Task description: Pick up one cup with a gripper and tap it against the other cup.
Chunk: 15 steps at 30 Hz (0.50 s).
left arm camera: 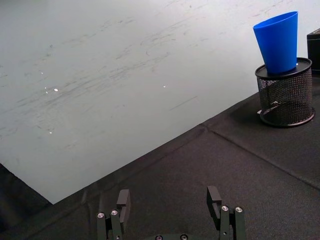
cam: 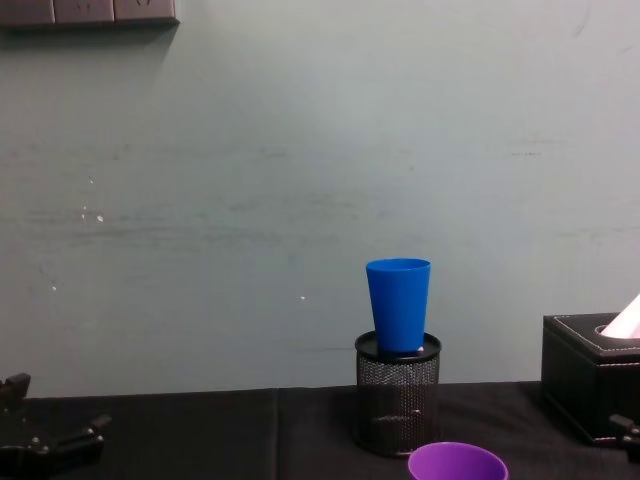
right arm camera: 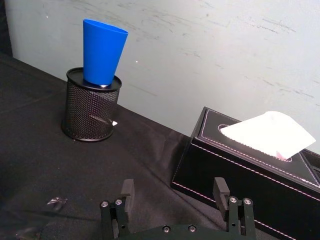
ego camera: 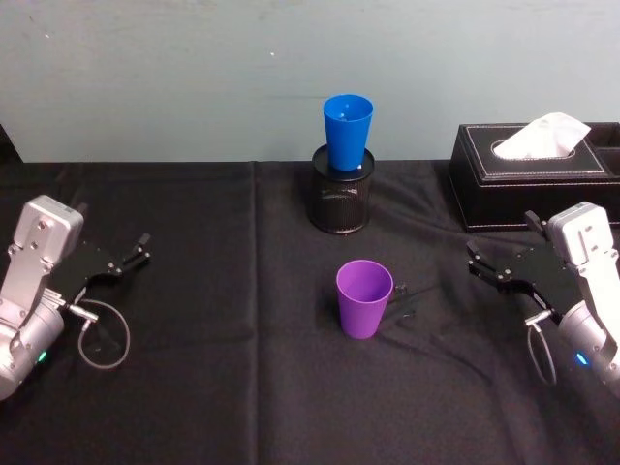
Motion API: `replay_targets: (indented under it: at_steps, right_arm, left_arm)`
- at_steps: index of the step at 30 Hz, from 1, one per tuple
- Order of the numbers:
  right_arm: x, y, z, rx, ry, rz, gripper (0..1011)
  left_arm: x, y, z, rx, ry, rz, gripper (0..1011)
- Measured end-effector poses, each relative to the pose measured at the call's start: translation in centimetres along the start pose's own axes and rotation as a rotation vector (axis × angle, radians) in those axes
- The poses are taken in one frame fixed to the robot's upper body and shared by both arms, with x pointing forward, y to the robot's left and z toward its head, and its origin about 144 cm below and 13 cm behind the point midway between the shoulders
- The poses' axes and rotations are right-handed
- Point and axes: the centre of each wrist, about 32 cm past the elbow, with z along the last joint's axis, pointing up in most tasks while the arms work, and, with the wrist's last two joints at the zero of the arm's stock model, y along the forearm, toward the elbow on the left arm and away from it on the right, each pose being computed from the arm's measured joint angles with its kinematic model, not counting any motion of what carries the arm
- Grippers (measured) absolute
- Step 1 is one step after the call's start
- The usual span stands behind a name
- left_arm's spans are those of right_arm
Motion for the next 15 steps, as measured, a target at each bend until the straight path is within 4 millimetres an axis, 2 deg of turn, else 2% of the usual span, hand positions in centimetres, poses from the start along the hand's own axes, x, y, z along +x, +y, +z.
replay_targets:
  at_steps: [15]
  right_arm:
    - [0.0, 0.0, 0.0, 0.0, 0.0, 0.0, 1003]
  left_arm:
    - [0.0, 0.0, 0.0, 0.0, 0.0, 0.0, 1000]
